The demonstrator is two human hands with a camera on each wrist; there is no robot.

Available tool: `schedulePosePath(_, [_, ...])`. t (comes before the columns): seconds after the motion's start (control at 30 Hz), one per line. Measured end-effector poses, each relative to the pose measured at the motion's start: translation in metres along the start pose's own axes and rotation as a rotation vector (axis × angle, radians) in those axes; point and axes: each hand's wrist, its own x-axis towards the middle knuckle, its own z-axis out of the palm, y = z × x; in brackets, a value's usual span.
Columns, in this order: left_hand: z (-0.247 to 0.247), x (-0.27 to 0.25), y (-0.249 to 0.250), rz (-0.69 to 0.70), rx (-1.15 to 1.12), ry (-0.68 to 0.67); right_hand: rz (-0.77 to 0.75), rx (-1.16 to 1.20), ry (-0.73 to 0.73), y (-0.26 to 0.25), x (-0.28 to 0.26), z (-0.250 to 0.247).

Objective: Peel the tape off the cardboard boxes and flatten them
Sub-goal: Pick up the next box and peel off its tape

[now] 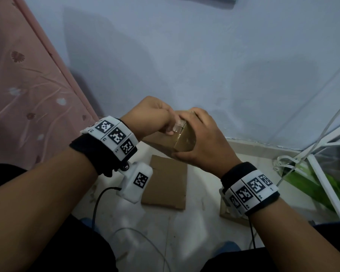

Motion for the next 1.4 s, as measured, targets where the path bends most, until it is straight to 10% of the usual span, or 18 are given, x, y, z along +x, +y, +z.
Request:
schedulePosePath(0.3, [-0.007,0.001,-0.001,-0.09,-0.222,-0.143,-0.052,0.062,0.132,0.011,-0.003,-0.001])
schedulePosePath(1.0, [-0.016,0.01,0.007,-0.157,-0.571,0.028,-0.097,0.125,0.114,0.021,0.0,-0.007])
schedulePosePath(1.4, [-0.025,0.009,0.01,-0.073,-0.305,0.163,-0.115,0.065,0.088,0.026,0.0,-0.012])
